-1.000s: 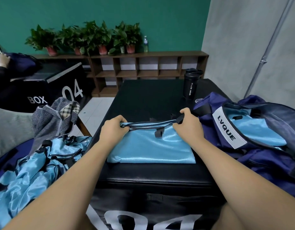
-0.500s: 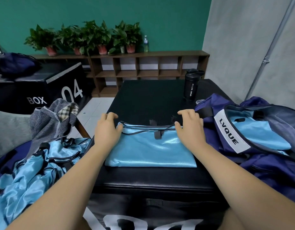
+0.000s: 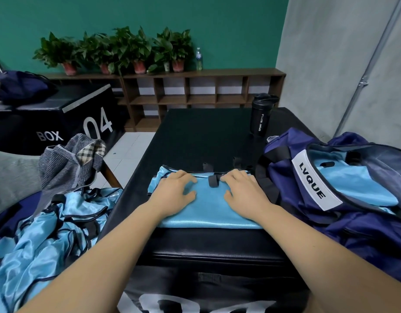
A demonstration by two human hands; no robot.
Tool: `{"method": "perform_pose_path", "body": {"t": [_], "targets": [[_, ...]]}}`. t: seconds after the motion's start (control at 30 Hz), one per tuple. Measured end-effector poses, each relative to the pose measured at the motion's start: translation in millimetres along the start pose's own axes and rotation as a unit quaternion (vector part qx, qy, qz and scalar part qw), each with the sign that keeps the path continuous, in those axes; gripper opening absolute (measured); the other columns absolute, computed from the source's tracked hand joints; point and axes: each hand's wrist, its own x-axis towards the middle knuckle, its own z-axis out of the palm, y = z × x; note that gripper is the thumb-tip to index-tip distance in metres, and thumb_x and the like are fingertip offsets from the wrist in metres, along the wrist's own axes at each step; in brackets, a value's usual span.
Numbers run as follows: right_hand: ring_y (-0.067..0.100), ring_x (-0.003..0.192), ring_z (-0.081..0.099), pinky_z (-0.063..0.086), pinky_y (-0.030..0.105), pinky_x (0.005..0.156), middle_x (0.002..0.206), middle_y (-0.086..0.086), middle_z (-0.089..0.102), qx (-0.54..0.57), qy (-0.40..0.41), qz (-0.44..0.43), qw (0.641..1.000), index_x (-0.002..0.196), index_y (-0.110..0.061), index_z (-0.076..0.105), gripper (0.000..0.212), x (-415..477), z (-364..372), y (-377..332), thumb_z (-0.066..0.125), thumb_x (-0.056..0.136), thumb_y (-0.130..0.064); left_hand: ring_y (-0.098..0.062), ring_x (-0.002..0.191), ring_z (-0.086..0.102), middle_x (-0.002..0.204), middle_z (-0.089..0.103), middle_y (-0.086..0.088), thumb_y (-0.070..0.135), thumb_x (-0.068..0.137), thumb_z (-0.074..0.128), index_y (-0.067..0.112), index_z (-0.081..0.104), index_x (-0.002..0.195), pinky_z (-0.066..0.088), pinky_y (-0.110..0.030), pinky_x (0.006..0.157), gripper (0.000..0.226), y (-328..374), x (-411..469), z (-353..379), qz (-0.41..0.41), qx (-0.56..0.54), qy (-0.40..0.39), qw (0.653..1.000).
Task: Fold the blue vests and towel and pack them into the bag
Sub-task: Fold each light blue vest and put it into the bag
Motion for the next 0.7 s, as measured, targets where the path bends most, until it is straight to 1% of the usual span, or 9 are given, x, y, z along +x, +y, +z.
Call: {"method": "perform_pose_path", "body": {"t": [0.07,0.13,0.23,0.33,0.43,0.5,0.57,0.6,0.7], "targets": [[0.022,0.147,0.035,0.026,0.04,0.119,0.158,-0.003,0.042,0.006,-0.005,0.005,1.0,0.159,-0.025,0.042,0.06,-1.0,-0.5,0.8,0.051,0.099,-0.025,-0.012,0.139,0.044,0.146,0.048,0.018,0.058,0.093,0.058,0.04,0.053,0.146,0.035,-0.044,0.118,0.056,-2.0,-1.8,-1.0,-0.01,-0.001,-0.007,1.0],[0.021,0.156,0.022,0.018,0.041,0.126,0.17,-0.001,0.027,0.018,-0.011,0.018,1.0,0.166,-0.028,0.03,0.068,-1.2,-1.7,1.1,0.049,0.101,-0.028,-0.013,0.151,0.033,0.162,0.036,0.017,0.062,0.095,0.059,0.044,0.043,0.155,0.025,-0.046,0.126,0.064,-4.6,-4.7,-3.7,-0.036,-0.01,-0.013,0.999],[0.02,0.163,0.006,0.008,0.042,0.13,0.177,0.002,0.011,0.005,-0.037,0.044,0.998,0.17,-0.028,0.017,0.071,-0.5,-2.2,3.9,0.043,0.104,-0.038,-0.013,0.158,0.022,0.171,0.027,0.015,0.07,0.097,0.055,0.045,0.034,0.162,0.015,-0.047,0.129,0.072,-9.1,-9.7,-8.2,-0.074,0.009,-0.027,0.997],[0.016,0.164,-0.002,0.002,0.039,0.132,0.178,0.001,0.005,0.005,-0.062,0.056,0.997,0.171,-0.024,0.009,0.071,-0.2,-1.8,5.9,0.036,0.107,-0.042,-0.015,0.161,0.016,0.173,0.024,0.013,0.077,0.099,0.043,0.044,0.027,0.165,0.012,-0.046,0.13,0.076,-15.9,-12.9,-12.6,-0.117,0.043,-0.042,0.991],[0.015,0.164,-0.005,-0.001,0.038,0.132,0.179,0.001,0.0,0.004,-0.065,0.054,0.996,0.171,-0.021,0.004,0.072,-0.2,-0.5,7.6,0.033,0.108,-0.042,-0.017,0.16,0.019,0.173,0.024,0.014,0.076,0.101,0.037,0.043,0.031,0.164,0.017,-0.048,0.128,0.072,-21.3,-14.2,-19.9,-0.166,0.047,-0.041,0.984],[0.015,0.164,-0.006,-0.001,0.038,0.133,0.179,0.002,-0.001,0.001,-0.058,0.053,0.997,0.171,-0.018,0.003,0.073,0.0,0.6,8.9,0.033,0.109,-0.041,-0.023,0.154,0.031,0.169,0.031,0.01,0.072,0.102,0.04,0.04,0.041,0.16,0.027,-0.053,0.124,0.066,-26.7,-15.1,-24.4,-0.192,0.03,-0.018,0.981],[0.015,0.164,-0.005,0.0,0.038,0.133,0.179,0.002,0.0,0.01,-0.05,0.057,0.997,0.17,-0.015,0.002,0.074,0.0,0.1,10.0,0.033,0.109,-0.04,-0.029,0.141,0.046,0.158,0.045,0.001,0.067,0.101,0.047,0.034,0.052,0.151,0.04,-0.055,0.115,0.061,-33.2,-17.2,-28.8,-0.22,0.011,0.018,0.975],[0.015,0.164,-0.004,0.001,0.038,0.133,0.179,0.002,0.0,0.015,-0.043,0.059,0.997,0.17,-0.015,0.002,0.074,0.2,-0.4,10.6,0.034,0.109,-0.04,-0.031,0.134,0.052,0.149,0.051,-0.002,0.066,0.1,0.051,0.029,0.055,0.147,0.045,-0.053,0.11,0.059,-35.6,-18.7,-31.3,-0.233,0.008,0.041,0.972],[0.016,0.164,0.002,0.005,0.037,0.132,0.178,0.0,0.006,0.033,-0.018,0.058,0.998,0.17,-0.015,0.006,0.075,-0.5,-4.5,12.2,0.04,0.108,-0.039,-0.032,0.12,0.058,0.132,0.055,-0.007,0.064,0.097,0.059,0.015,0.057,0.129,0.05,-0.048,0.098,0.059,-38.2,-24.2,-38.6,-0.28,-0.008,0.077,0.957]]}}
